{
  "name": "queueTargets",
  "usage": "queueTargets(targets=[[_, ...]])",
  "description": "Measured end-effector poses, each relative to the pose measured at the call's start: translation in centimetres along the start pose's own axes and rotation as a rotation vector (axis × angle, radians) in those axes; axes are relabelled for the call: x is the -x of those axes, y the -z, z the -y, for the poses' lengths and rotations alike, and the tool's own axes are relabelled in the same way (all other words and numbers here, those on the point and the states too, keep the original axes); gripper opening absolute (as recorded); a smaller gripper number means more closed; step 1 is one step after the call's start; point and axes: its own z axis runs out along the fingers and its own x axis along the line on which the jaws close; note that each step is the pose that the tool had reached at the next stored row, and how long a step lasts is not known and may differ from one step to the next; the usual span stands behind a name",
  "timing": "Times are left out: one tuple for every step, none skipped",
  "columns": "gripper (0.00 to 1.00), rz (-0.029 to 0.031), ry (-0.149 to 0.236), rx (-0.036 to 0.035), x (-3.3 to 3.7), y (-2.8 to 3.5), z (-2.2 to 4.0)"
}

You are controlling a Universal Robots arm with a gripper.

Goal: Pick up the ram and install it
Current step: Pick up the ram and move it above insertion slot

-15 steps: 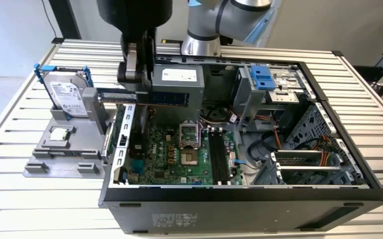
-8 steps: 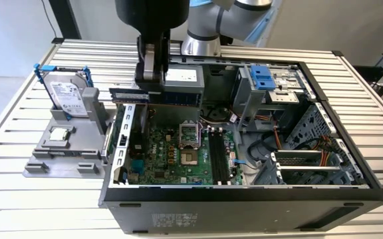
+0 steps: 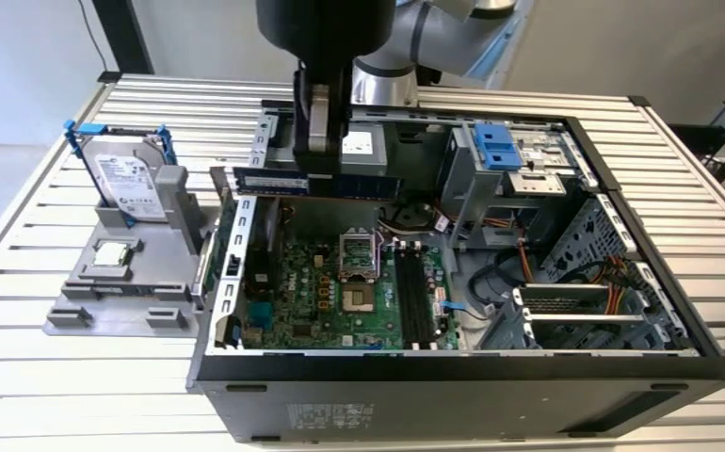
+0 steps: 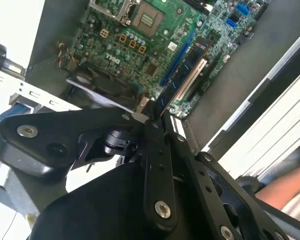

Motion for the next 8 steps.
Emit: queueTargets(targets=[[0.0,0.0,0.0,0.0,0.01,0.0,0.27],[0.0,-0.0001,0.0,0.0,0.02,0.0,0.5],[0.0,0.0,0.0,0.0,0.04,0.0,0.73],[0.0,-0.0001,0.0,0.0,0.05,0.0,0.98],[0.0,-0.0002,0.0,0.0,0.06,0.0,1.2],[0.0,-0.0003,0.0,0.0,0.07,0.0,1.42],[0.0,-0.0005,0.0,0.0,0.08,0.0,1.64],[0.0,-0.0009,0.0,0.0,0.09,0.0,1.82]])
